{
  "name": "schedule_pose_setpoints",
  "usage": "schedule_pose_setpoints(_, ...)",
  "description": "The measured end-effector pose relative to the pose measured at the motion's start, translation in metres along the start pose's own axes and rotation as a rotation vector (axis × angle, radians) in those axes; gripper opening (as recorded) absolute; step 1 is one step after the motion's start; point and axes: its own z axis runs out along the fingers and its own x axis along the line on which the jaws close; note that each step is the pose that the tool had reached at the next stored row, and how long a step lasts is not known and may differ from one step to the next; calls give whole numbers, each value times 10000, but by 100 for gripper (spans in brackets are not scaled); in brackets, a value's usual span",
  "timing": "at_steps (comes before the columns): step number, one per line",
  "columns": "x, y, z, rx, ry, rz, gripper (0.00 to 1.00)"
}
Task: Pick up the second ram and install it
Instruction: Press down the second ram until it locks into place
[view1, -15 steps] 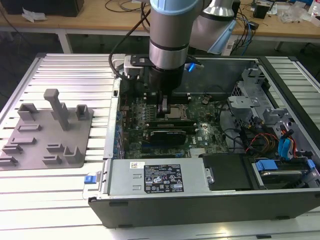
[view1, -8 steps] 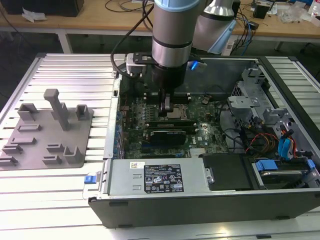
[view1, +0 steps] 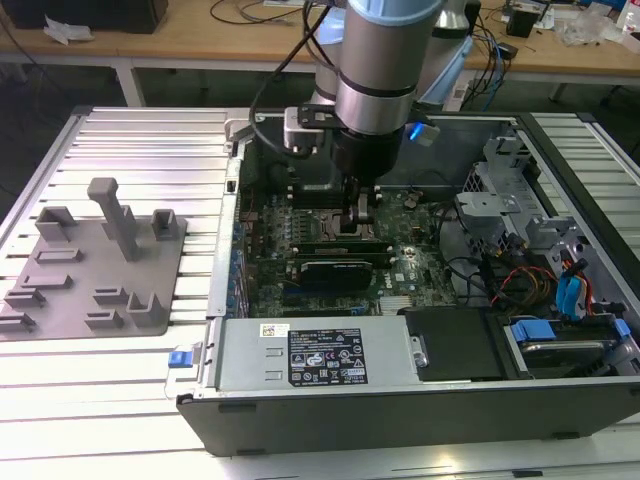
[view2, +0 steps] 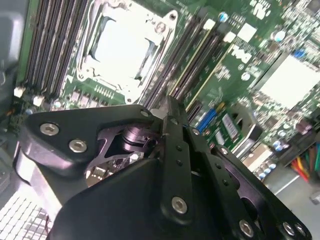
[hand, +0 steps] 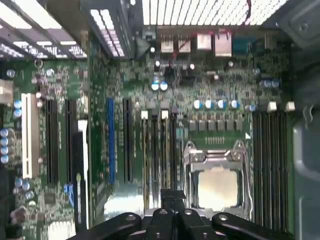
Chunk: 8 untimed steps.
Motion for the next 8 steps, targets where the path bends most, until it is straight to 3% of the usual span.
schedule_pose_setpoints(8, -1, -37, 0, 1, 0, 0, 8)
